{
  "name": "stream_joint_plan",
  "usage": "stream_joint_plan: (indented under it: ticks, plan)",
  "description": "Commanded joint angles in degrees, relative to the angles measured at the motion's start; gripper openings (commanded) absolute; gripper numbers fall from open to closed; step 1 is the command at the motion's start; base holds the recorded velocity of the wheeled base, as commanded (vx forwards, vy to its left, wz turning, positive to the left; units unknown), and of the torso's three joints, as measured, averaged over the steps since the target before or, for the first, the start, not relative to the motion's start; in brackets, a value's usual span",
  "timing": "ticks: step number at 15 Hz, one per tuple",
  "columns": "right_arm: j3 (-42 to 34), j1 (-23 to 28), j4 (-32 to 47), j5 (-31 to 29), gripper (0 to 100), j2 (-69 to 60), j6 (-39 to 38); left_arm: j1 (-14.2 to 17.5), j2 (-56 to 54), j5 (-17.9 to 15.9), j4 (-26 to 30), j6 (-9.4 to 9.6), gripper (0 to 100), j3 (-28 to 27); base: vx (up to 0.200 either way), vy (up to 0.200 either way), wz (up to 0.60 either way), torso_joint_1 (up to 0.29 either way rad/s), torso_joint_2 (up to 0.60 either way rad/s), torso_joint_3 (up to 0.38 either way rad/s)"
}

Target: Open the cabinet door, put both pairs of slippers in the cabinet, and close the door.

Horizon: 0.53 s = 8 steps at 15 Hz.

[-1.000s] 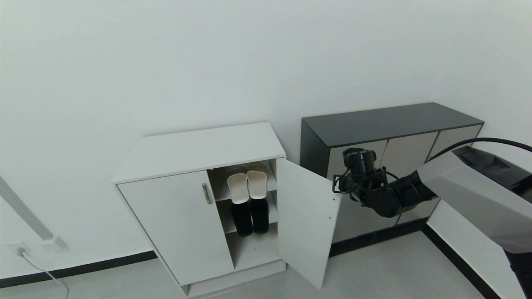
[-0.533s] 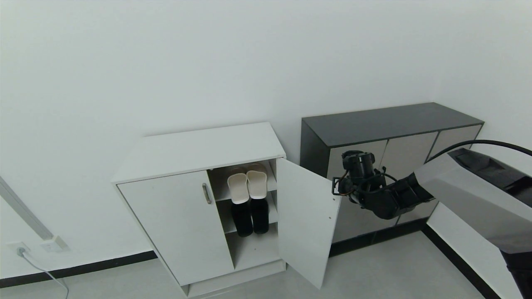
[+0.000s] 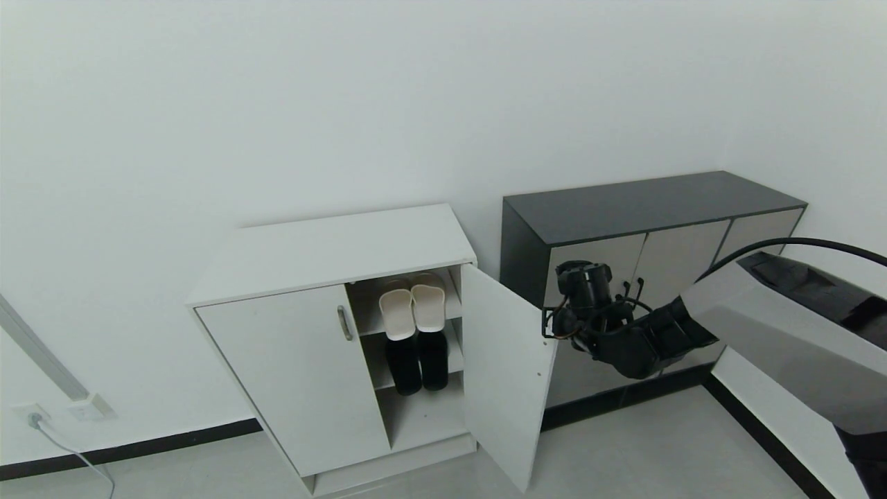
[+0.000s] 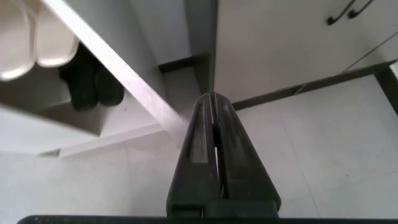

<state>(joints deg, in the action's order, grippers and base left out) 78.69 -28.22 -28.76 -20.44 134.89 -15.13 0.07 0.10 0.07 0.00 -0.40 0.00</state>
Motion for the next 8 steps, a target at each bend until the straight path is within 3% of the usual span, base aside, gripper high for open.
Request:
stream_joint_plan:
  ticks: [1, 8]
  plan:
    - [-2.1, -2.5, -0.5, 0.0, 0, -1.6, 0.0, 0.0, 0.0, 0.0, 0.0, -0.04, 0, 0.0, 0.000, 0.000, 0.00, 0.000, 0.00, 0.000]
    - [-10.1, -12.8, -5.7, -1.2, 0, -5.1, 0.4, 0.0, 0.0, 0.0, 0.0, -0.04, 0, 0.0, 0.000, 0.000, 0.00, 0.000, 0.00, 0.000]
